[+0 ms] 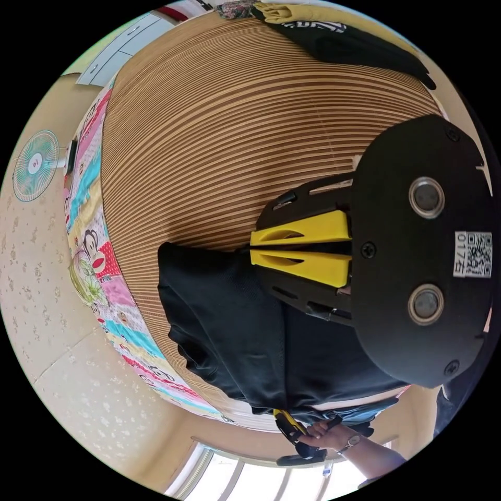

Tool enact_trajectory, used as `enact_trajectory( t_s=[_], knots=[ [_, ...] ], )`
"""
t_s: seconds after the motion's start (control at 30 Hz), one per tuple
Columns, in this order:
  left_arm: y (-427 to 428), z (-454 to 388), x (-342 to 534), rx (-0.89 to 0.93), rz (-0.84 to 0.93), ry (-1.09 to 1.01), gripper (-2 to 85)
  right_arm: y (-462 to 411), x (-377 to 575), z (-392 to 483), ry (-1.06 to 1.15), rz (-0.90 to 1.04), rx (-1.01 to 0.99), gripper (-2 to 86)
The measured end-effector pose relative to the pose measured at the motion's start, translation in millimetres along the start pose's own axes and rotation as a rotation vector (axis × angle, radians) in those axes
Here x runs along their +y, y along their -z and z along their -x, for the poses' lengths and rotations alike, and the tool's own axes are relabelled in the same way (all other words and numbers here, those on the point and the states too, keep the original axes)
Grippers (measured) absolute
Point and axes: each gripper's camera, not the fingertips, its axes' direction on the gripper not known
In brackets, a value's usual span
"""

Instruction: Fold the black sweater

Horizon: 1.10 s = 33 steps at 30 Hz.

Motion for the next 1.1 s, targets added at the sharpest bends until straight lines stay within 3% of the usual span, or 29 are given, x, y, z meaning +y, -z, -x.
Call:
enact_trajectory(
  t_s=[0.13,0.2,0.3,0.57,0.77,0.93,1.1],
  knots=[
    [37,37,25,0.038,-0.071,0.177,5.5,15,-6,-17,-0.022,0.015,-0.062,2.1],
    [69,91,62,0.109,-0.155,0.547,7.5,28,-1,-26,-0.057,-0.007,-0.066,2.2],
    [85,139,100,0.208,-0.244,0.796,9.3,45,12,-37,-0.098,-0.023,-0.097,2.4],
    [132,169,88,-0.051,-0.323,0.689,10.1,39,48,-11,-0.064,0.064,-0.119,2.3],
    [143,256,122,0.064,-0.504,1.023,11.3,40,51,28,-0.066,0.064,-0.176,1.2],
    [115,289,108,0.029,-0.459,0.950,11.4,39,46,58,-0.054,0.076,-0.210,0.6],
    [117,279,93,0.043,-0.467,0.851,4.0,47,41,76,-0.028,0.080,-0.198,0.4]
  ],
)
